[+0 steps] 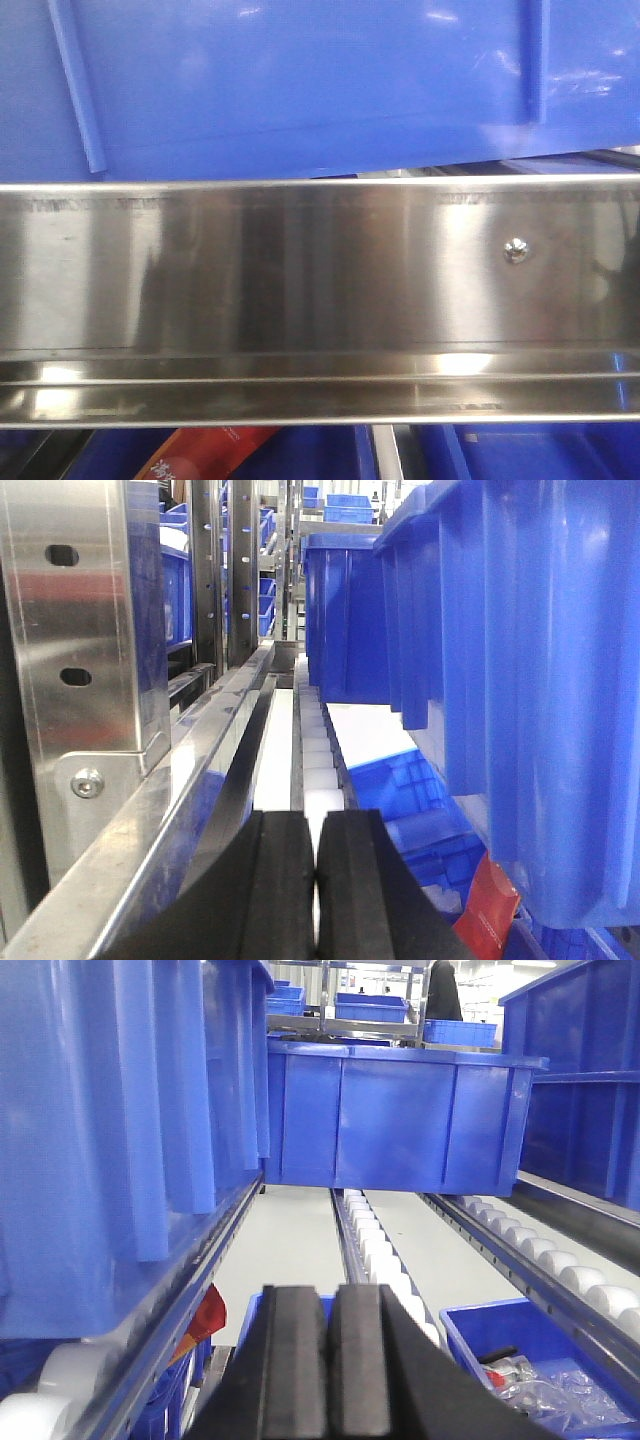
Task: Move blue bin to conveyor side
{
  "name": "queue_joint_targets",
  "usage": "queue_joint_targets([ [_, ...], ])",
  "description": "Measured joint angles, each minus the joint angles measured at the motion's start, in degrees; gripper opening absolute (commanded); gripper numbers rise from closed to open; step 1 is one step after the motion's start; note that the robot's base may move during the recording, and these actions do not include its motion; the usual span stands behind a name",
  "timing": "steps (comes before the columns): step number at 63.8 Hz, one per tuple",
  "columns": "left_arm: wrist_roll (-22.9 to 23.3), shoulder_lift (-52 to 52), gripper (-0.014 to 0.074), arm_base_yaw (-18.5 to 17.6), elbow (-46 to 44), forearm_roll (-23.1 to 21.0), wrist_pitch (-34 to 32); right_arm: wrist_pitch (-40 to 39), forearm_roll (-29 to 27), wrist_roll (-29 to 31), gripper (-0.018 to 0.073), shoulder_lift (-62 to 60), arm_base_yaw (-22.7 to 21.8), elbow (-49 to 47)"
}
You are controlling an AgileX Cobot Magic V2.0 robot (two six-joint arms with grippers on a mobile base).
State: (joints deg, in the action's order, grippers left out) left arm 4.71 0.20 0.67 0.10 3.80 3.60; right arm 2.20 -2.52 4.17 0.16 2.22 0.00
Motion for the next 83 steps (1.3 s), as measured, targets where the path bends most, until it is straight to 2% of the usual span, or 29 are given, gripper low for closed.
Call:
queue_joint_targets([
  [27, 0.0, 0.0, 0.0011, 0.0, 0.0, 0.0, -0.1, 0.0, 0.0, 0.0, -0.0088, 0.0, 0.0, 0.0],
  [39, 0.0, 0.0, 0.0011, 0.0, 0.0, 0.0, -4.6, 0.0, 0.0, 0.0, -0.0088, 0.0, 0.0, 0.0],
  [52, 0.0, 0.0, 0.0011, 0.0, 0.0, 0.0, -5.0, 0.0, 0.2, 0.0, -0.0088, 0.0, 0.0, 0.0],
  [58, 0.0, 0.0, 0.0011, 0.0, 0.0, 0.0, -5.6, -2.2, 1.0, 0.0, -0.0088, 0.0, 0.0, 0.0],
  [62, 0.0, 0.0, 0.0011, 0.0, -0.1, -0.5, -6.0, -6.4, 1.1, 0.0, -0.0088, 0.0, 0.0, 0.0],
  [67, 0.0, 0.0, 0.0011, 0.0, -1.9, -1.0, -3.6, -9.4, 1.1, 0.0, -0.0088, 0.0, 0.0, -1.2],
  [72, 0.0, 0.0, 0.0011, 0.0, -6.1, -1.1, 0.4, -8.8, 1.1, 0.1, -0.0088, -0.1, 0.0, -5.9],
  [83, 0.0, 0.8, 0.0011, 0.0, -17.2, -1.1, 7.9, 4.3, 1.1, 0.2, -0.0088, 1.2, 0.0, -21.8],
])
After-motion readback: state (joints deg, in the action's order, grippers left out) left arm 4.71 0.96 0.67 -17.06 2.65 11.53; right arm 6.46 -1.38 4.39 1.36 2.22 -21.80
